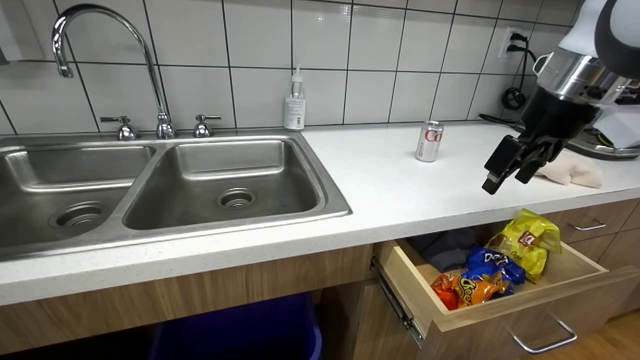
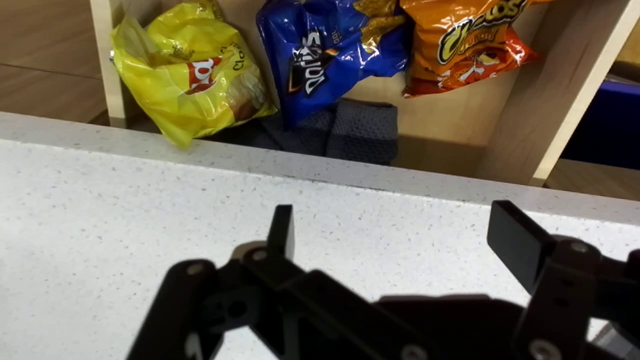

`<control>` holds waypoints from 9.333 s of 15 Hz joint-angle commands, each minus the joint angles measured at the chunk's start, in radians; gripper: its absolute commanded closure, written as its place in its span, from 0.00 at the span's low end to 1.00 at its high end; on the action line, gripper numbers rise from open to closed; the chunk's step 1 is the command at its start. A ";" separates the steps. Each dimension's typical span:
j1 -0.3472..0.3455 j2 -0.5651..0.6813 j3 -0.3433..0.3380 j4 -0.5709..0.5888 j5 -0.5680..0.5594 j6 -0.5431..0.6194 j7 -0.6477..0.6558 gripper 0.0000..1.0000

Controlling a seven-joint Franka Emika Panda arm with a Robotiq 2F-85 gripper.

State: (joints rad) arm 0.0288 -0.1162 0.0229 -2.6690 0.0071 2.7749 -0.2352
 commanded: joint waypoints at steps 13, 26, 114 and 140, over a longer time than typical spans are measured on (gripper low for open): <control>-0.017 -0.077 0.006 -0.118 -0.096 -0.121 0.244 0.00; -0.013 -0.044 -0.001 -0.116 -0.090 -0.333 0.212 0.00; 0.030 0.525 -0.126 0.227 -0.148 0.211 0.228 0.00; -0.007 0.501 -0.092 0.198 -0.129 0.235 0.206 0.00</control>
State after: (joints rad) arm 0.0642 0.4070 -0.1020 -2.4665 -0.1472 2.9842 -0.0004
